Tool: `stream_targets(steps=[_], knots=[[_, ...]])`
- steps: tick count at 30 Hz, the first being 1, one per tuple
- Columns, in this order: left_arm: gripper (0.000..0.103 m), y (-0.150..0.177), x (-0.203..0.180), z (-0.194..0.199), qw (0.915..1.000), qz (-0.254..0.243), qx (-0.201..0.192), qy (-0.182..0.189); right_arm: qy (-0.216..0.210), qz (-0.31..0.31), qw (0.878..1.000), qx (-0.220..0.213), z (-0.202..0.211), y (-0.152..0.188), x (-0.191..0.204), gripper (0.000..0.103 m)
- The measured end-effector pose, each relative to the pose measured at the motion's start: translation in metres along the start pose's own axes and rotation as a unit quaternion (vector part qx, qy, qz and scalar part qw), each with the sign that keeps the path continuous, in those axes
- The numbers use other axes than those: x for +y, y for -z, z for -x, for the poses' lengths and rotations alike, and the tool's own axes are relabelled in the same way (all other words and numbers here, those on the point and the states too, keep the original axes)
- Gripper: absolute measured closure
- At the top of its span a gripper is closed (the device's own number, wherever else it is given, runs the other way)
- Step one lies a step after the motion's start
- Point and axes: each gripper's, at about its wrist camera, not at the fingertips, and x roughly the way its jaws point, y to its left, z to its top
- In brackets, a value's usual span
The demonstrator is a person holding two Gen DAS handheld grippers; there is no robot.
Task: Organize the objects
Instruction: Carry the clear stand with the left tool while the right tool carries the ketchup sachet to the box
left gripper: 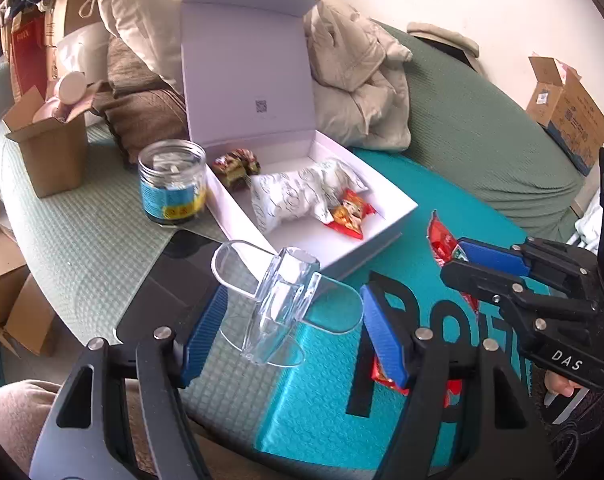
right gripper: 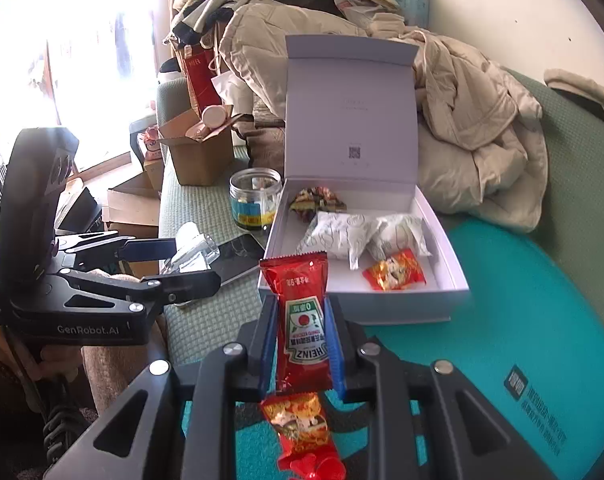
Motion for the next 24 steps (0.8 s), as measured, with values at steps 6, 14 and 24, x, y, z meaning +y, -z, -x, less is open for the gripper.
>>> stream_targets(steps=[6, 14, 24], knots=[[0.035, -0.019, 0.008, 0.008, 0.9997, 0.0, -0.017, -0.017, -0.003, 0.018, 1.0, -0.017, -0.001, -0.021, 0.004, 0.08], [0.035, -0.038, 0.012, -0.003, 0.9994, -0.001, -0.016, -0.03, -0.006, 0.011, 1.0, -0.026, -0.009, -0.035, -0.006, 0.08], [0.035, -0.068, 0.004, -0.034, 0.9993, -0.017, -0.007, -0.033, -0.001, -0.016, 0.999, -0.041, -0.019, -0.05, -0.036, 0.08]])
